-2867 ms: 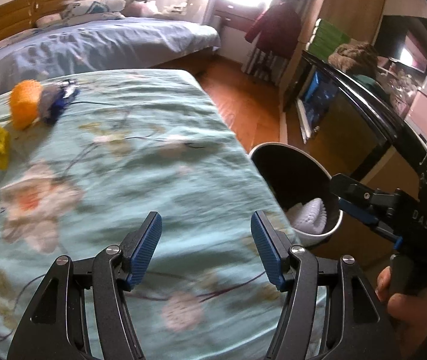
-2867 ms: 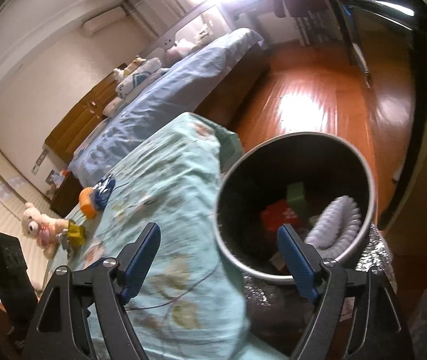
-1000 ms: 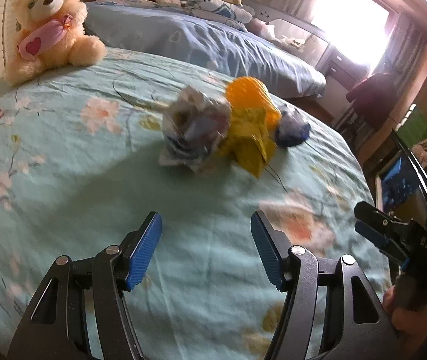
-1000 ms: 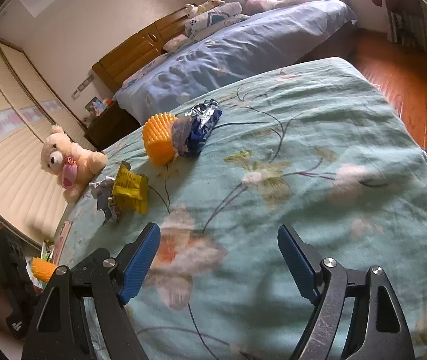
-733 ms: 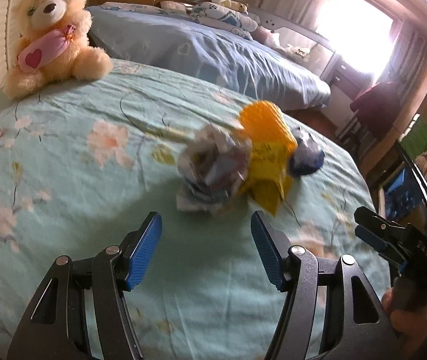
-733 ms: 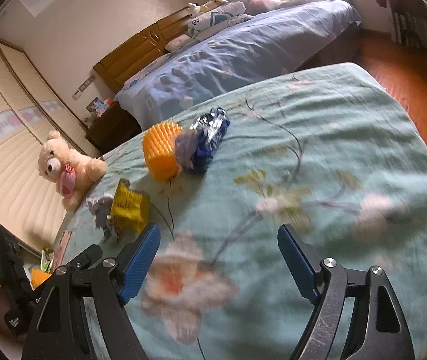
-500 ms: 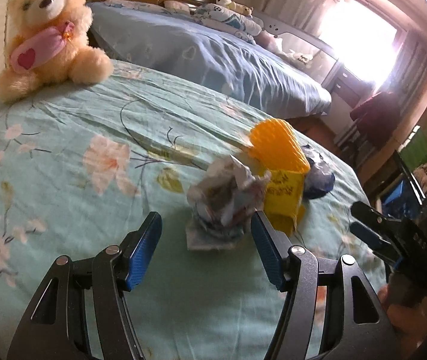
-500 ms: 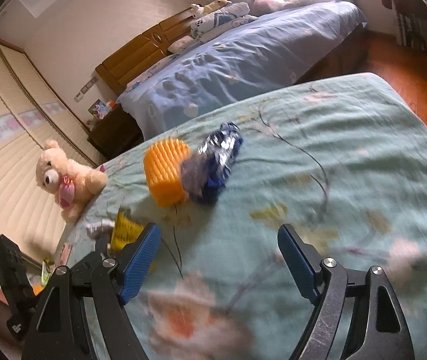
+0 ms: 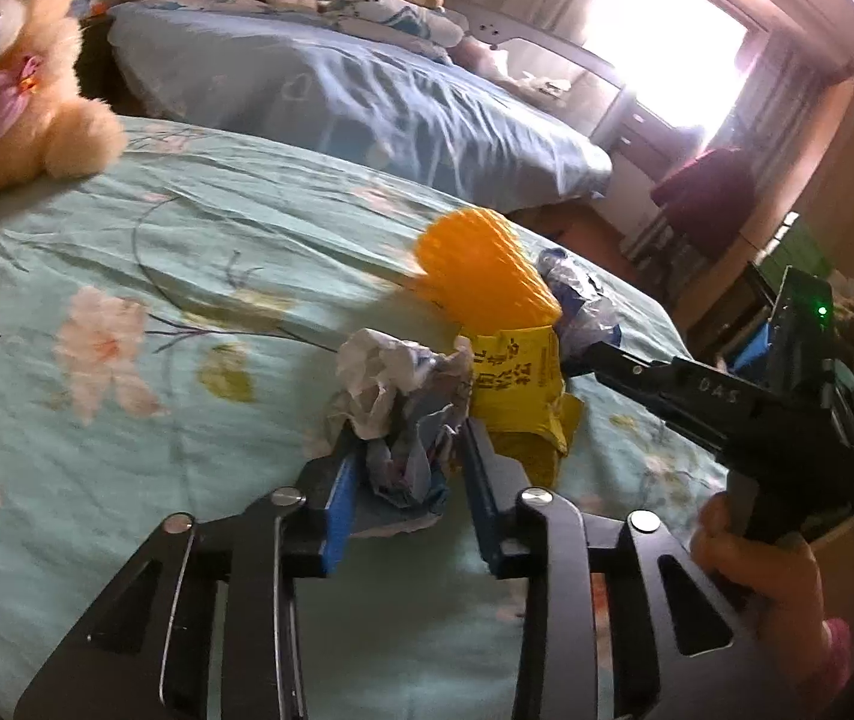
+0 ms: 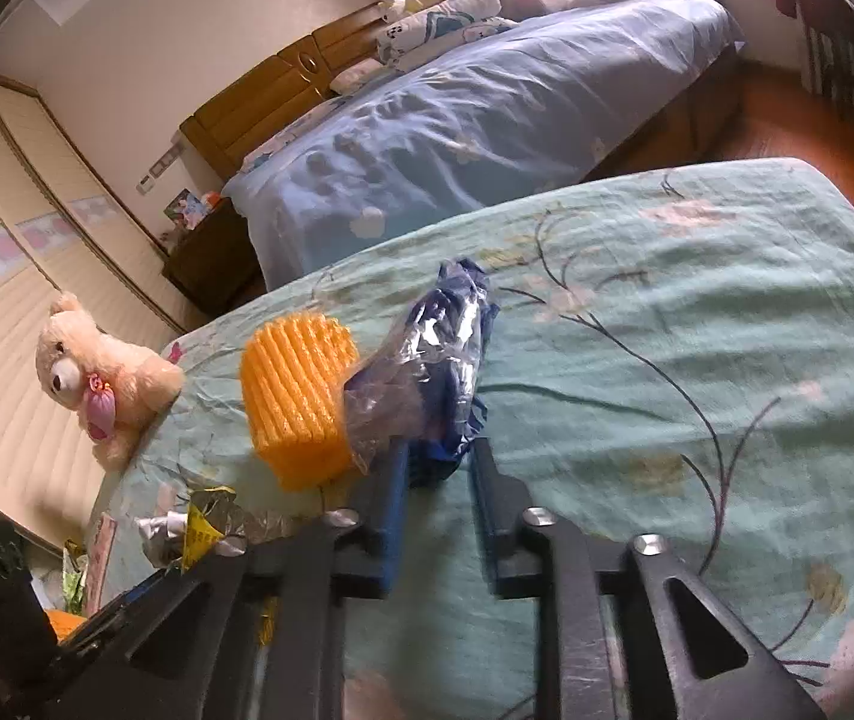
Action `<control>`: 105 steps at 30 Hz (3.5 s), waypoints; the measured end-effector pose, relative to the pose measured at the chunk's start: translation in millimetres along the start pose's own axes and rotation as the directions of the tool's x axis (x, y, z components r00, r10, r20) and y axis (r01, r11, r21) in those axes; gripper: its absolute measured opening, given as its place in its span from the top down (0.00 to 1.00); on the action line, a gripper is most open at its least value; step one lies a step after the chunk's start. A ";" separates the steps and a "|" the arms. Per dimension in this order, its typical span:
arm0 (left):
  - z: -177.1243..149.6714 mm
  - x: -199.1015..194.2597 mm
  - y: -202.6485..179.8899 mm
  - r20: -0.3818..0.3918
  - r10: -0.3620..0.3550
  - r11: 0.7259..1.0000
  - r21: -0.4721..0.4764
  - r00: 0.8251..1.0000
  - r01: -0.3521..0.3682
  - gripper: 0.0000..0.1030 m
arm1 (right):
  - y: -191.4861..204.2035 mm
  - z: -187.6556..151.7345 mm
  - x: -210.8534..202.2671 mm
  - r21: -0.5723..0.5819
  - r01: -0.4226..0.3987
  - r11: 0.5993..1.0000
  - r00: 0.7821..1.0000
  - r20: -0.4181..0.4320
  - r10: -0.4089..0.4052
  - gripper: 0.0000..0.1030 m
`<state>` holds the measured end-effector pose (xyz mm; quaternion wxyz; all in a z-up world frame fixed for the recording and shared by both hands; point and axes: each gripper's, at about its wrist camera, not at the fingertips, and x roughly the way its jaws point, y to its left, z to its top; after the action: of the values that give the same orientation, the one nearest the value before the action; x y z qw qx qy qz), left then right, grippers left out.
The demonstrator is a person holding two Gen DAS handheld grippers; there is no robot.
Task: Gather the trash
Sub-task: 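Grasp the crumpled paper with the left tool while the right tool grasps the clear plastic bag, then carry the crumpled paper and plastic bag over the trash bin with both tools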
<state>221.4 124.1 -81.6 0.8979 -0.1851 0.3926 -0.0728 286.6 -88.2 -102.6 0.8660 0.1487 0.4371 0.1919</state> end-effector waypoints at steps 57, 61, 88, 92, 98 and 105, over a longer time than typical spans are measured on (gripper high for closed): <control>-119.2 -27.6 -195.5 -0.135 -0.151 0.949 0.257 0.979 0.182 0.77 | -106.8 -156.5 -234.6 0.111 0.155 0.982 0.972 0.161 -0.171 0.90; -122.9 -23.7 -209.5 -0.150 -0.145 0.938 0.293 0.978 0.184 0.77 | -116.4 -155.4 -237.6 0.131 0.159 0.978 0.969 0.169 -0.180 0.90; -133.4 0.5 -301.1 -0.202 -0.184 0.871 0.419 0.962 0.255 0.77 | -176.2 -159.5 -278.9 0.263 0.229 0.937 0.936 0.204 -0.286 0.90; -133.9 3.0 -308.6 -0.205 -0.186 0.866 0.428 0.961 0.259 0.77 | -183.7 -160.2 -282.8 0.277 0.233 0.932 0.934 0.204 -0.294 0.90; -136.2 5.5 -318.2 -0.209 -0.189 0.858 0.441 0.959 0.265 0.77 | -192.1 -161.3 -286.7 0.295 0.240 0.925 0.930 0.203 -0.306 0.90; -137.8 11.4 -328.1 -0.218 -0.191 0.851 0.448 0.957 0.272 0.77 | -204.6 -161.7 -290.7 0.312 0.251 0.916 0.927 0.196 -0.321 0.90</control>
<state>133.2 -219.1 -47.4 0.8645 0.0005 0.4109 -0.2896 38.2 -388.5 -78.9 0.9016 0.2268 0.3677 -0.0216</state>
